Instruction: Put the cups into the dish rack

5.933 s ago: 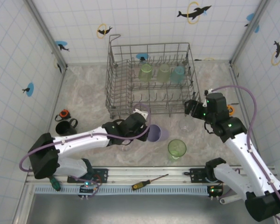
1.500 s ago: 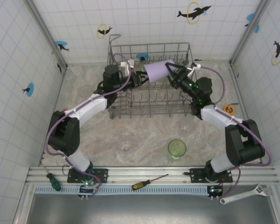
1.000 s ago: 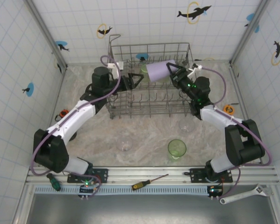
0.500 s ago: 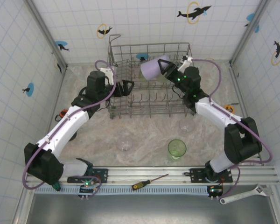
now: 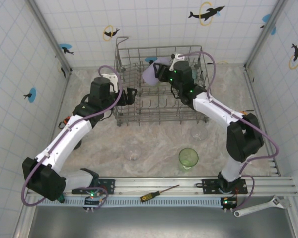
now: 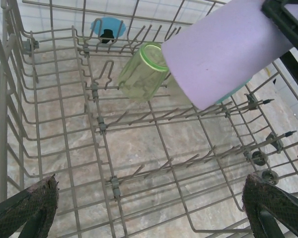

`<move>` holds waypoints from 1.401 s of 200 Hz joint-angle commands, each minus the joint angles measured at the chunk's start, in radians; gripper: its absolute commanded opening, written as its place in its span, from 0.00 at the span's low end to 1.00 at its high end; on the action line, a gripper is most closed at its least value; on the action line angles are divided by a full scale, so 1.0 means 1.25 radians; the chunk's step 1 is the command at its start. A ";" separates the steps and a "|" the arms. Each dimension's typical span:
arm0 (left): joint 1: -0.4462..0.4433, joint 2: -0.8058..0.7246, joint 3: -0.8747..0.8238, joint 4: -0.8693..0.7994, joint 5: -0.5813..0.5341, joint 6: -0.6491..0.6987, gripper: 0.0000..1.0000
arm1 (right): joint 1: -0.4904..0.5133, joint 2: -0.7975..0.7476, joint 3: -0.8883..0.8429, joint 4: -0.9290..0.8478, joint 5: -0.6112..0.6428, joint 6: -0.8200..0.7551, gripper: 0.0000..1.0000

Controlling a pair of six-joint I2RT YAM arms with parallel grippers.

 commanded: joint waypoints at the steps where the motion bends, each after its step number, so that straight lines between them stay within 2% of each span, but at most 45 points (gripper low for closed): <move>1: 0.005 -0.005 -0.004 -0.022 -0.017 0.027 0.98 | 0.013 0.032 0.063 -0.043 0.052 -0.070 0.63; 93: 0.005 0.005 0.002 -0.028 -0.029 0.044 0.98 | 0.089 0.200 0.295 -0.193 0.147 -0.220 0.64; 126: 0.005 0.008 -0.001 -0.026 -0.029 0.046 0.97 | 0.098 0.259 0.369 -0.248 0.150 -0.229 0.65; 280: 0.005 0.009 -0.027 -0.013 -0.017 0.046 0.98 | 0.116 0.299 0.351 -0.275 0.186 -0.218 0.65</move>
